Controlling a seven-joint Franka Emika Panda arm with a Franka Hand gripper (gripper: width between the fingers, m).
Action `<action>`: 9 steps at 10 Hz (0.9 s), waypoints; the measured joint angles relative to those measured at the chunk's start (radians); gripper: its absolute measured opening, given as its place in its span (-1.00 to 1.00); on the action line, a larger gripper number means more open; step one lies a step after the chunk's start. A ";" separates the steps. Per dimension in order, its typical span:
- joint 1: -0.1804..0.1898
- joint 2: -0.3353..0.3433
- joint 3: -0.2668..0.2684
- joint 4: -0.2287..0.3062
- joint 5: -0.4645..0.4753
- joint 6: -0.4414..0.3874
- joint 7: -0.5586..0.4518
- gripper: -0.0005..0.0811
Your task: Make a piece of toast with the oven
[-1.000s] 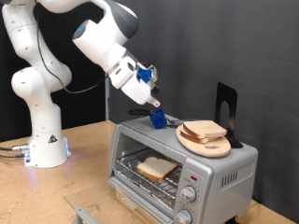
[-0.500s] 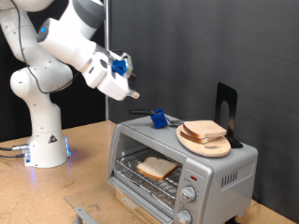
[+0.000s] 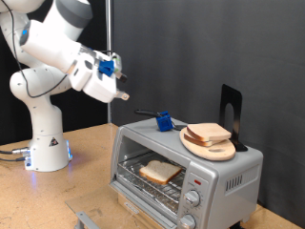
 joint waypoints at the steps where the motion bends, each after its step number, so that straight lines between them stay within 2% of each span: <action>1: -0.027 -0.016 -0.022 -0.004 -0.008 -0.003 -0.001 0.98; 4: -0.098 -0.053 -0.078 -0.006 -0.038 -0.027 -0.002 0.98; 5: -0.097 -0.052 -0.077 -0.006 -0.038 -0.027 -0.001 0.98; 7: -0.102 -0.039 -0.122 0.011 -0.021 -0.105 0.148 0.98; 9: -0.125 0.015 -0.212 0.067 -0.055 -0.239 0.351 0.98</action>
